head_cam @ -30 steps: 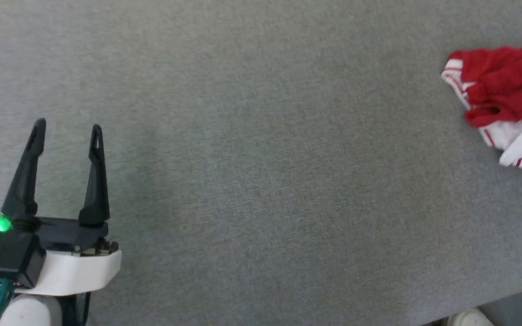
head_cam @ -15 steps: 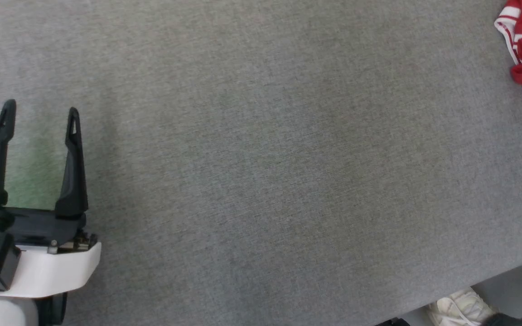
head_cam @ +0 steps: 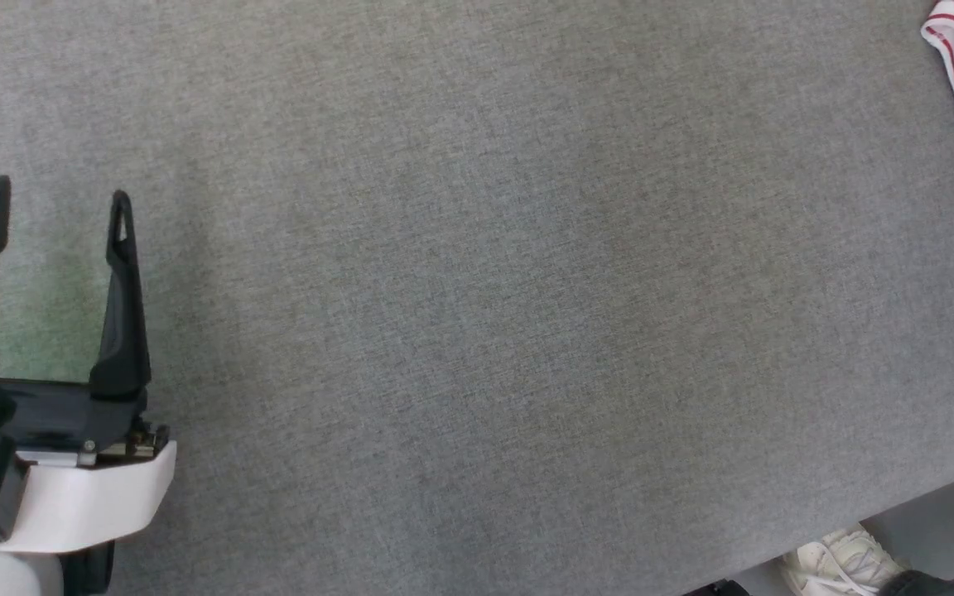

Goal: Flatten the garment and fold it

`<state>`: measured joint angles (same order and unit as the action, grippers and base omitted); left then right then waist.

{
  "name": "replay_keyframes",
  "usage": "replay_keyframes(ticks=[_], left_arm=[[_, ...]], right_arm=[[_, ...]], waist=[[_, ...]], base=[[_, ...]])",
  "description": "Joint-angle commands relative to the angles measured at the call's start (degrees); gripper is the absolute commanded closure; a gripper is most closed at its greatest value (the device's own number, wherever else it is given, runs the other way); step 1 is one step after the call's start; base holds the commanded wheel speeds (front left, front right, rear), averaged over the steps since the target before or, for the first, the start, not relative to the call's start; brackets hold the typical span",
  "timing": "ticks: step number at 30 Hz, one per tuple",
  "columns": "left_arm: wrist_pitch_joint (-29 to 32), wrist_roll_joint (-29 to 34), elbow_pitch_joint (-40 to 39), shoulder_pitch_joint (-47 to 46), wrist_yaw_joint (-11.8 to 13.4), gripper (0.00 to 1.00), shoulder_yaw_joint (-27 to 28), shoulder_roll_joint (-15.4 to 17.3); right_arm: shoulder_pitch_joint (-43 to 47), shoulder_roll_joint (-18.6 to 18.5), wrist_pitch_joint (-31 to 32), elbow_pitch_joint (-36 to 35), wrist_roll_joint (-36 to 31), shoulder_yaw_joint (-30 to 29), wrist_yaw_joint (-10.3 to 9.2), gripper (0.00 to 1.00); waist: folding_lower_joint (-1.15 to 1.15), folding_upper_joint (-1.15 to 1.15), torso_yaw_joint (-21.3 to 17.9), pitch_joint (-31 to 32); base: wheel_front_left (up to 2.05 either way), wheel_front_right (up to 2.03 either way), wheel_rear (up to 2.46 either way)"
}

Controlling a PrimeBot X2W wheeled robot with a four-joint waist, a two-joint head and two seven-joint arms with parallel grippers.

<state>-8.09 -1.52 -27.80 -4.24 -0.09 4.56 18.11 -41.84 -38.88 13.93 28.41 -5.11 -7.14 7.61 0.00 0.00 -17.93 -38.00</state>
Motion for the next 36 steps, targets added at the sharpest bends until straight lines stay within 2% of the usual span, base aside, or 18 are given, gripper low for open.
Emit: replay_keyframes(ticks=[1, 13, 20, 29, 36], left_arm=[[-0.54, 0.42, -0.39, -0.15, 0.45, 0.00, 0.25, 0.12], [-4.63, -2.84, 2.04, -0.32, 2.65, 0.00, 0.33, -3.36], [-6.28, -3.28, 5.68, -0.62, 3.98, 0.00, -0.35, -5.56], [-6.87, -3.93, 9.81, 1.07, 4.67, 0.00, -1.65, -8.74], [-6.89, -3.57, 12.07, 4.24, 4.26, 0.00, -2.52, -10.34]], right_arm=[[-0.90, 0.44, -0.52, 0.66, -0.30, -0.03, -0.12, 0.00], [-0.76, 0.58, -5.19, 4.81, -0.13, 0.54, -0.12, 0.00], [1.68, 2.38, -11.45, 3.32, 0.81, 0.57, -0.12, 0.00], [9.49, 10.65, -18.85, -1.99, 4.81, -4.27, -0.12, 0.00], [17.42, 20.54, -19.81, -9.57, 11.58, -6.46, -0.12, 0.00]], waist=[[0.00, 0.00, 0.21, 0.20], [0.00, 0.00, 2.67, 3.97], [0.00, 0.00, 5.31, 8.71], [0.00, 0.00, 9.44, 18.55], [0.00, 0.00, 12.15, 25.76]], base=[[0.00, 0.00, 0.00], [0.00, 0.00, 0.00], [0.00, 0.00, 0.00], [0.00, 0.00, 0.00], [0.00, 0.00, 0.00]])
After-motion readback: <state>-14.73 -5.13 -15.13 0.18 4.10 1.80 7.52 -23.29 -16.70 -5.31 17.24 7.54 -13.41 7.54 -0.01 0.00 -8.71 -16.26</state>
